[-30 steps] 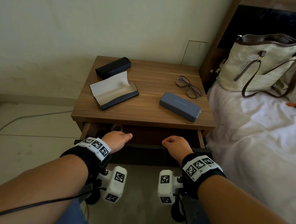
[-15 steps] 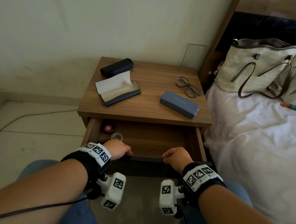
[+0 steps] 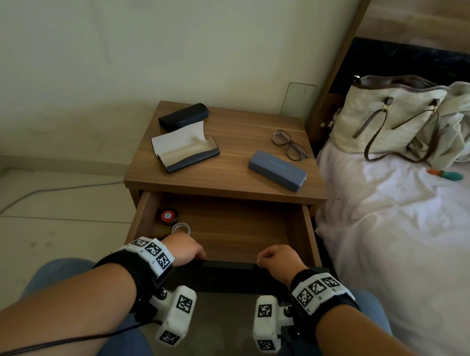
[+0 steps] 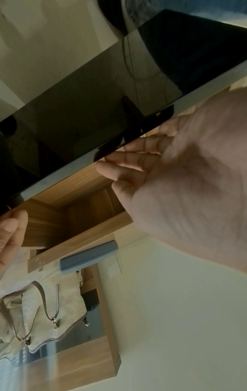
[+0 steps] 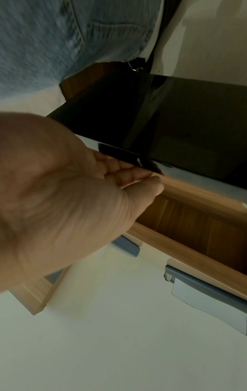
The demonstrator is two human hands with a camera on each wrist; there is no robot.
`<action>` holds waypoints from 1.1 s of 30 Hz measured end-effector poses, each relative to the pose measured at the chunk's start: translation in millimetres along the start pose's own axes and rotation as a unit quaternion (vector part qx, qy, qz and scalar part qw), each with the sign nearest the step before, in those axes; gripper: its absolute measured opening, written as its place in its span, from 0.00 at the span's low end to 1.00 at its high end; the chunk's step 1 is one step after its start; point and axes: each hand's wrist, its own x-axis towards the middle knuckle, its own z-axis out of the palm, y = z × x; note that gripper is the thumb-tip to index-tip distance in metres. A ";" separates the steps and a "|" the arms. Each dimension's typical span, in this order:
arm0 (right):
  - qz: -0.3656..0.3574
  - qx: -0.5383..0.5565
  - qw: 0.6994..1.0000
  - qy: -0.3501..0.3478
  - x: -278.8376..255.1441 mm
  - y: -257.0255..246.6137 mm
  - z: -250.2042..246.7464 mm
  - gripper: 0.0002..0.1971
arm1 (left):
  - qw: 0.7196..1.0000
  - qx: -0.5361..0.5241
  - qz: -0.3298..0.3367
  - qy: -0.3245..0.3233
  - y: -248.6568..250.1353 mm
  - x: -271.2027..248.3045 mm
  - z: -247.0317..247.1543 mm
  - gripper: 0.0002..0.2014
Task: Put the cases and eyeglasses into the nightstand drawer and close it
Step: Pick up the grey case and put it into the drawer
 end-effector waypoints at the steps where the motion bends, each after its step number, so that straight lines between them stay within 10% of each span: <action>1: -0.003 0.008 1.000 -0.002 -0.1 0.5 -1.4 0.03 | 1.000 -0.013 -0.005 -0.001 1.2 -1.2 -1.5 0.21; 10: 0.000 0.097 0.995 -0.002 15.8 -13.7 -33.3 0.12 | 0.976 -0.218 -0.025 -0.008 14.7 11.6 -29.1 0.17; 24: 0.057 0.241 0.951 0.187 79.1 -37.5 -102.7 0.28 | 0.871 -0.441 0.060 0.210 60.5 60.5 -97.1 0.07; 33: 0.087 0.283 0.931 0.213 115.6 -38.1 -116.3 0.28 | 0.872 -0.451 0.057 0.182 83.9 108.8 -119.7 0.19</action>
